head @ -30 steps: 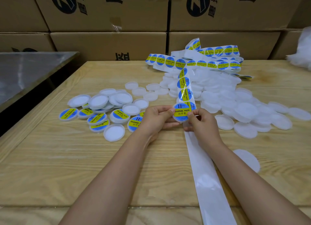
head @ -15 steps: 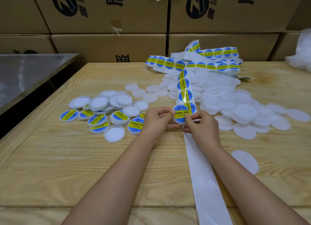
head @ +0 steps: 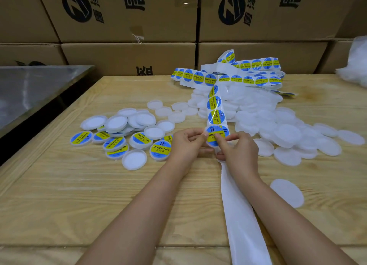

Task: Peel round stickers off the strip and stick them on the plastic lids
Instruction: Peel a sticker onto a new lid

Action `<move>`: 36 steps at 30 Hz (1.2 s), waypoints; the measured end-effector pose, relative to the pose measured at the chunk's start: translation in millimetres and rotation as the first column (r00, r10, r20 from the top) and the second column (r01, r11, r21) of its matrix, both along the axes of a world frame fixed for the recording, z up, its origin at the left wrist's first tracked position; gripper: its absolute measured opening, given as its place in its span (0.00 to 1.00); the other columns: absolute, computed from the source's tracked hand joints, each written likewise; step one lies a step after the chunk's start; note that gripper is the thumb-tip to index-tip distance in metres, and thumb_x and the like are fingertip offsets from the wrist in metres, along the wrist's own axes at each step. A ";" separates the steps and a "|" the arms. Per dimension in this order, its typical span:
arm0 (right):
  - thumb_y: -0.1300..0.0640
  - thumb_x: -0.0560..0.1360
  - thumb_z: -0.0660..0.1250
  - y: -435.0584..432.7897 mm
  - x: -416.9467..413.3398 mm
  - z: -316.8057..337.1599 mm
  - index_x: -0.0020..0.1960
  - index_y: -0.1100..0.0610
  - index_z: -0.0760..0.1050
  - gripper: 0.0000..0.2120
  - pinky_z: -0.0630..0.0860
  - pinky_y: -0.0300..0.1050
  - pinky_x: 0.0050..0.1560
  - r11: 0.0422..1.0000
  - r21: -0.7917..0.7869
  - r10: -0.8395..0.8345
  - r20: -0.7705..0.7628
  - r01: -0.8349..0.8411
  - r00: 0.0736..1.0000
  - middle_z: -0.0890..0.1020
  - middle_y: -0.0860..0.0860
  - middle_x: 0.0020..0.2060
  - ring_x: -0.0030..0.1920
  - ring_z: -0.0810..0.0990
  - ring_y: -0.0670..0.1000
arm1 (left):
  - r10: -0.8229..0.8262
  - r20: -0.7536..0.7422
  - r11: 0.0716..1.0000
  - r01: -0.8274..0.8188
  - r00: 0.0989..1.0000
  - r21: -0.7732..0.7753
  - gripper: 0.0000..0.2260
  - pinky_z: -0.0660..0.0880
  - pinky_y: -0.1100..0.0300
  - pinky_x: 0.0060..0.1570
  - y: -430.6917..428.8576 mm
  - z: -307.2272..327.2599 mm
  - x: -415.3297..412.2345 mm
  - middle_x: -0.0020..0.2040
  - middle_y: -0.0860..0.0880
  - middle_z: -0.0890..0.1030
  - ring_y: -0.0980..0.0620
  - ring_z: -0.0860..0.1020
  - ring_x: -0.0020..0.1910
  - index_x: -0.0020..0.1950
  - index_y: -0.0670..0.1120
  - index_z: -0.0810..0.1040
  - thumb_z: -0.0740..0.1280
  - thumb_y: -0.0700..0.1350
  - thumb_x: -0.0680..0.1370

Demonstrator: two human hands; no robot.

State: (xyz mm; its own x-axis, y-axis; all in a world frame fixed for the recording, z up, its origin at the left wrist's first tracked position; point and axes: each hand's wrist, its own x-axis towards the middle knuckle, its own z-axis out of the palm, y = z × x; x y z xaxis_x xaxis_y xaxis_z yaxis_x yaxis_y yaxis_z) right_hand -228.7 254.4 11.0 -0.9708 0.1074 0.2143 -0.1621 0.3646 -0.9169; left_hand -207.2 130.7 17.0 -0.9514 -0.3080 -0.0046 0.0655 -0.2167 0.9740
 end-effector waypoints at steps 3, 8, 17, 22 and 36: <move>0.49 0.69 0.74 2.2 0.9 2.2 0.57 0.53 0.65 0.24 0.80 0.47 0.36 0.995 -0.086 0.043 0.009 -0.042 0.999 0.76 0.48 0.47 0.27 0.82 0.50 | -0.001 0.002 1.000 0.001 1.000 0.030 0.00 0.81 0.58 0.34 -1.7 0.7 0.7 0.37 0.43 0.83 0.48 0.83 0.32 0.45 0.39 0.77 0.68 0.36 0.76; 0.56 0.75 0.68 1.3 1.4 0.2 0.42 0.46 0.72 0.07 0.76 0.41 0.27 0.980 -0.062 0.180 -0.113 -0.188 0.977 0.81 0.49 0.38 0.27 0.80 0.50 | -0.088 0.004 0.993 0.087 0.996 0.074 0.03 0.80 0.59 0.32 -6.1 2.5 1.8 0.35 0.43 0.83 0.49 0.82 0.32 0.47 0.37 0.78 0.65 0.35 0.77; 0.47 0.75 0.66 1.4 -5.8 -5.8 0.36 0.52 0.67 0.14 0.69 0.42 0.30 0.999 -0.029 0.031 -0.097 -0.034 0.995 0.78 0.47 0.31 0.29 0.78 0.51 | -0.181 0.033 0.983 0.180 0.983 0.027 0.04 0.81 0.57 0.35 -5.3 2.7 4.3 0.35 0.44 0.84 0.49 0.82 0.32 0.50 0.36 0.78 0.65 0.35 0.77; 0.42 0.72 0.68 0.1 -4.4 -3.0 0.39 0.56 0.67 0.19 0.73 0.49 0.35 0.999 0.005 0.048 -0.040 -0.048 0.998 0.77 0.51 0.34 0.33 0.77 0.56 | -0.207 0.027 0.978 0.207 0.978 -0.007 0.09 0.82 0.58 0.38 -3.2 2.7 5.7 0.38 0.43 0.83 0.49 0.82 0.33 0.55 0.33 0.78 0.66 0.36 0.76; 0.47 0.69 0.73 -4.6 -0.2 -5.7 0.51 0.52 0.68 0.19 0.75 0.43 0.46 0.977 0.051 0.211 -0.075 -0.208 0.975 0.79 0.47 0.47 0.47 0.79 0.46 | -0.188 0.051 0.971 0.177 0.981 0.159 0.08 0.80 0.56 0.33 -7.8 8.0 4.3 0.37 0.42 0.84 0.46 0.83 0.36 0.43 0.40 0.81 0.63 0.37 0.79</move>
